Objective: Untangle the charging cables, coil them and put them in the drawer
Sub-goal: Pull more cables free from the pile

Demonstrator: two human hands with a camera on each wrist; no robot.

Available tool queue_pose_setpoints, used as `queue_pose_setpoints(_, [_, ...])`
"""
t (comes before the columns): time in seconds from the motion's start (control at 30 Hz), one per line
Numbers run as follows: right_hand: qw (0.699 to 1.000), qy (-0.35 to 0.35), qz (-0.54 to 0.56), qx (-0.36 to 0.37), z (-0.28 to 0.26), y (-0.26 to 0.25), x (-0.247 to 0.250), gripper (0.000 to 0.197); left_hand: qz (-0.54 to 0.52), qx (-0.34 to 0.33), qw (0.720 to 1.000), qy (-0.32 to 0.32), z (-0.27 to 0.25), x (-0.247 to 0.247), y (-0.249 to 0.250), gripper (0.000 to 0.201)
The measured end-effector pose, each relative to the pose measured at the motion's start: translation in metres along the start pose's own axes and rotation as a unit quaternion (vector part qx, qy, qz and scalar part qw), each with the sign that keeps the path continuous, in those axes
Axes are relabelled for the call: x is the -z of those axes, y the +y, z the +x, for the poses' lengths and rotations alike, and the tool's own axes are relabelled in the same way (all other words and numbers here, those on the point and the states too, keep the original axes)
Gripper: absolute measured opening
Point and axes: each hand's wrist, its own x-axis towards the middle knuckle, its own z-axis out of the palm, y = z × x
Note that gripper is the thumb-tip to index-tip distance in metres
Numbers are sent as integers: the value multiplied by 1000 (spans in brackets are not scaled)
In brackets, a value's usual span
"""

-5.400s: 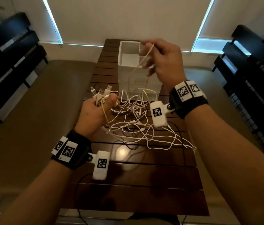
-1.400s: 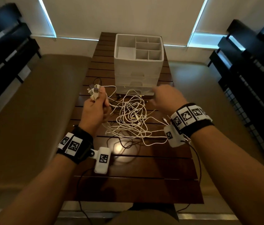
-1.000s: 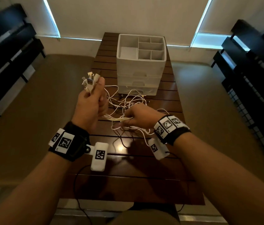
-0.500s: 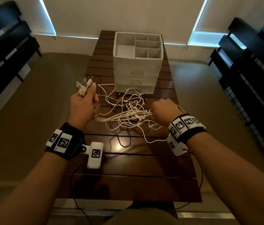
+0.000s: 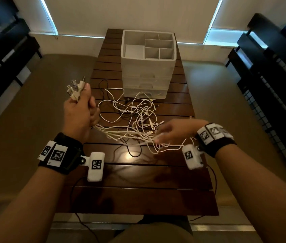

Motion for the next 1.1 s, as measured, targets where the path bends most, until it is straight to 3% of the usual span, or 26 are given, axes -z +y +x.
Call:
queue_pose_setpoints(0.07, [998,23,56,26,-10,-2,21,83,-15,3,1000,-25,-4,2,6,52])
queue_pose_setpoints(0.13, [992,45,111,36,-15,-1,35,63,-29,2,998,-55,-5,6,11,53])
queue_pose_setpoints(0.23, [963,146,224,-15,6,3,33,37,-46,8,994,-99,-8,13,14,55])
queue_pose_setpoints(0.3, [956,244,152,-57,32,7,21,28,-51,15,991,-126,-11,14,13,56])
queue_pose_setpoints(0.37, [956,276,88,-46,57,3,7,26,-52,22,987,-151,-14,15,10,55])
queue_pose_setpoints(0.5, [977,203,53,-22,88,-16,-19,40,-44,54,984,-163,-22,14,4,54])
queue_pose_setpoints(0.63, [965,242,99,-24,116,-30,-27,59,-54,84,982,-160,-32,6,3,55])
queue_pose_setpoints(0.7, [964,237,108,-41,130,-32,-26,53,-48,95,980,-167,-38,1,2,55])
queue_pose_setpoints(0.83, [954,264,139,-43,139,-29,-22,21,-65,104,977,-174,-43,-2,1,56])
queue_pose_setpoints(0.9, [947,291,134,-37,130,-28,-16,20,-73,105,978,-165,-42,1,2,56])
queue_pose_setpoints(1.0, [967,241,36,-70,113,-14,-14,21,-72,97,981,-153,-41,6,2,56])
queue_pose_setpoints(1.07, [979,166,-56,-108,104,2,-21,32,-72,94,982,-144,-40,5,1,55])
queue_pose_setpoints(1.1, [975,165,-72,-131,100,10,-26,38,-73,92,983,-140,-40,5,1,55])
